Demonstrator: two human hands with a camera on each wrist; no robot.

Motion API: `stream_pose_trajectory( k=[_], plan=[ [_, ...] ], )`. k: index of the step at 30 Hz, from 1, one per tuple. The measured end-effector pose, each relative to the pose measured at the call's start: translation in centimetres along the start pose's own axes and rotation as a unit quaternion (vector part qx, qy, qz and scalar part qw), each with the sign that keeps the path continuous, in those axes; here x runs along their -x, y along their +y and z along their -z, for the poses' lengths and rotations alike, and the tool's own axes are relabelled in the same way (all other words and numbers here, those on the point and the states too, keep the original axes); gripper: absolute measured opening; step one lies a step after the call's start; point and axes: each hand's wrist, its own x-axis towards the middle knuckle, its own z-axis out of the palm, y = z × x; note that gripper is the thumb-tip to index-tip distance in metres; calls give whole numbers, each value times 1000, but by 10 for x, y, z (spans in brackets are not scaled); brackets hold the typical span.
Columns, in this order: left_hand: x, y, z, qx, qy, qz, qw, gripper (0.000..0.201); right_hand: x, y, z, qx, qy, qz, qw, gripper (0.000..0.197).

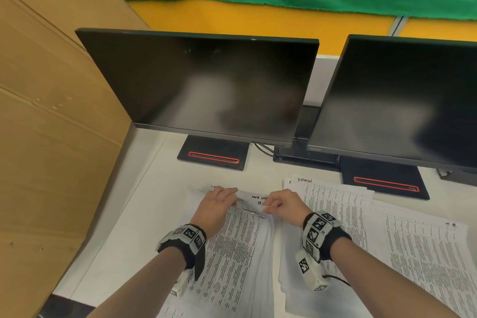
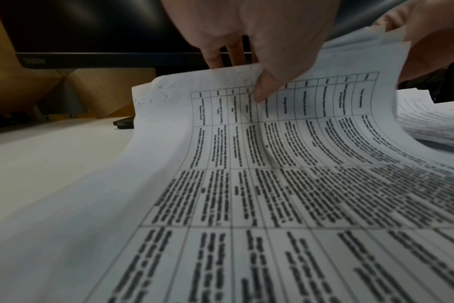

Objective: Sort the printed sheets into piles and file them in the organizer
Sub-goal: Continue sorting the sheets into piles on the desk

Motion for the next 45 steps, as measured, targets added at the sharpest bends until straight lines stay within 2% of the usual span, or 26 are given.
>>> stream_pose_trajectory(
  k=[1,3,5,8,11,13,15,16,18,20,24,25,27,30,32,35,39,45],
  plan=[
    [-1,1,0,0,2,-1,1000,45,1,0,1,-15,-24,4,1000,3],
    [0,3,1,7,15,1,1000,40,4,-2,0,-57,-65,2,996,22],
    [2,5,2,20,22,2,1000,37,3,-2,-2,-73,-54,-19,996,34],
    [5,4,2,27,15,10,999,33,-4,6,-7,40,38,-32,998,25],
    [6,6,4,28,12,26,999,43,-7,7,-9,152,38,-27,987,25],
    [6,8,7,37,12,41,998,48,-7,6,-10,178,31,-20,983,23],
    [5,8,7,31,6,24,999,54,-7,3,-11,183,38,-7,982,13],
    [5,6,5,24,-1,4,1000,53,-6,2,-11,178,34,7,983,8],
    [5,2,2,10,-12,-21,1000,48,-5,0,-13,154,1,25,988,23],
    [4,1,0,9,-12,-24,1000,45,-2,-3,-12,98,-41,13,994,30],
    [5,2,0,-16,-17,-18,1000,41,-2,-10,-10,19,-100,-7,995,21],
    [5,3,1,-23,-17,-16,999,42,-3,-12,-10,2,-100,-14,995,27],
    [6,2,4,-27,-12,-16,999,44,-7,-11,-9,4,-55,-23,998,34],
    [7,3,6,-32,-2,-24,999,44,-13,-2,-9,134,36,3,990,19],
    [8,2,5,-32,5,-23,999,40,-16,1,-12,205,34,17,978,26],
    [9,1,3,-26,17,-20,999,33,-18,4,-16,231,60,23,971,33],
    [10,2,2,-21,24,-26,999,31,-20,6,-17,245,99,39,964,17],
    [7,5,5,-23,17,-26,999,39,-16,-1,-18,274,105,95,951,17]
  ],
)
